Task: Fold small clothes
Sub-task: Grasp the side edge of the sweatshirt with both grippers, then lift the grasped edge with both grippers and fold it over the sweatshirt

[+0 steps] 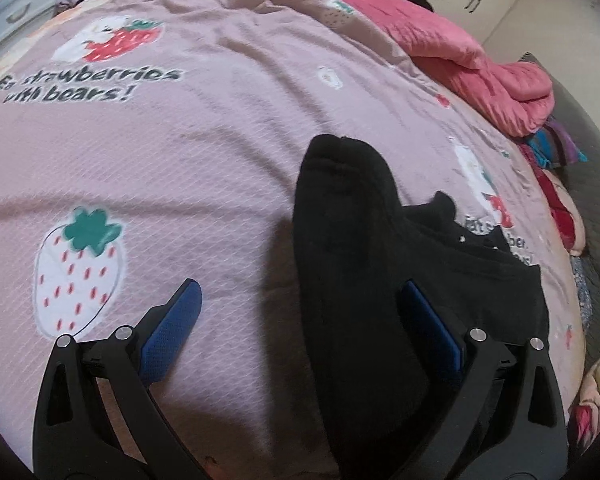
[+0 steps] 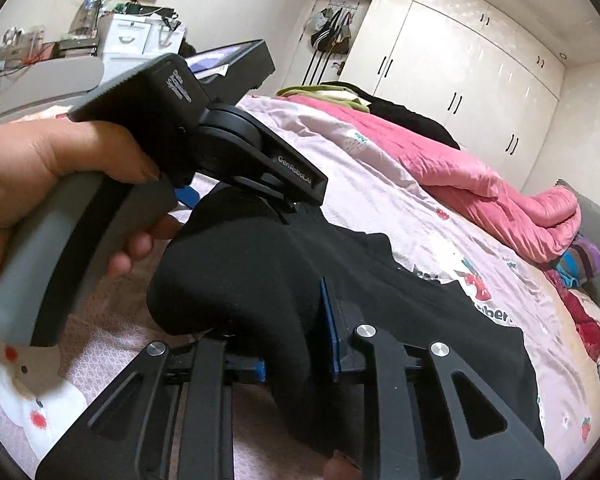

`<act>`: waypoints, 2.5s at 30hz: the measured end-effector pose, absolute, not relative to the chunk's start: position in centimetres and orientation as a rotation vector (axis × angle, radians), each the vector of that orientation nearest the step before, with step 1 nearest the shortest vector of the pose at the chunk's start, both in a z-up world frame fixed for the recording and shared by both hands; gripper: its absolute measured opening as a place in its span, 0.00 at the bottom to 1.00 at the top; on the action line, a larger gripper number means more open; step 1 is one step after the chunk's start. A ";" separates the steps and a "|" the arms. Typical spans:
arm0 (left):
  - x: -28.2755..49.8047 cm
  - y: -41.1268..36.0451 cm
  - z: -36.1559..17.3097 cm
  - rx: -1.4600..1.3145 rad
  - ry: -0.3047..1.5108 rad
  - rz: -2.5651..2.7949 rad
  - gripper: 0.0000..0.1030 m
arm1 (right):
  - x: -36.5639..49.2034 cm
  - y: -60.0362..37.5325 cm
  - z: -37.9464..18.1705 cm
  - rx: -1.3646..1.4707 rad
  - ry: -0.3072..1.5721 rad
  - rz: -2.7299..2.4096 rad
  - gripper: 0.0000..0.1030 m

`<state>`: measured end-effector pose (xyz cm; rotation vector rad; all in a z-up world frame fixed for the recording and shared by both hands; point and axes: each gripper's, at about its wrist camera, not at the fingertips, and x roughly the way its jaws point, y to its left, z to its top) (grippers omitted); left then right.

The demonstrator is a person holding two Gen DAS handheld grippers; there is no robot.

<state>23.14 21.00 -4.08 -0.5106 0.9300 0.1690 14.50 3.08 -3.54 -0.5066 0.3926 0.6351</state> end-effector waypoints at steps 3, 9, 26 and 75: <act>23.4 20.7 -3.7 -0.531 0.909 0.132 0.68 | 14.4 2.6 -3.2 -0.478 0.385 0.627 0.19; 23.7 19.4 -3.1 -0.550 0.901 0.066 0.25 | 14.1 1.6 -2.7 -0.438 0.373 0.615 0.19; 23.2 16.1 0.8 -0.496 0.810 0.013 0.10 | 13.4 -1.2 -0.7 -0.377 0.350 0.566 0.14; 32.5 -5.9 2.6 -0.254 1.016 -0.112 0.11 | 18.6 -21.0 -1.4 0.397 0.717 0.318 0.10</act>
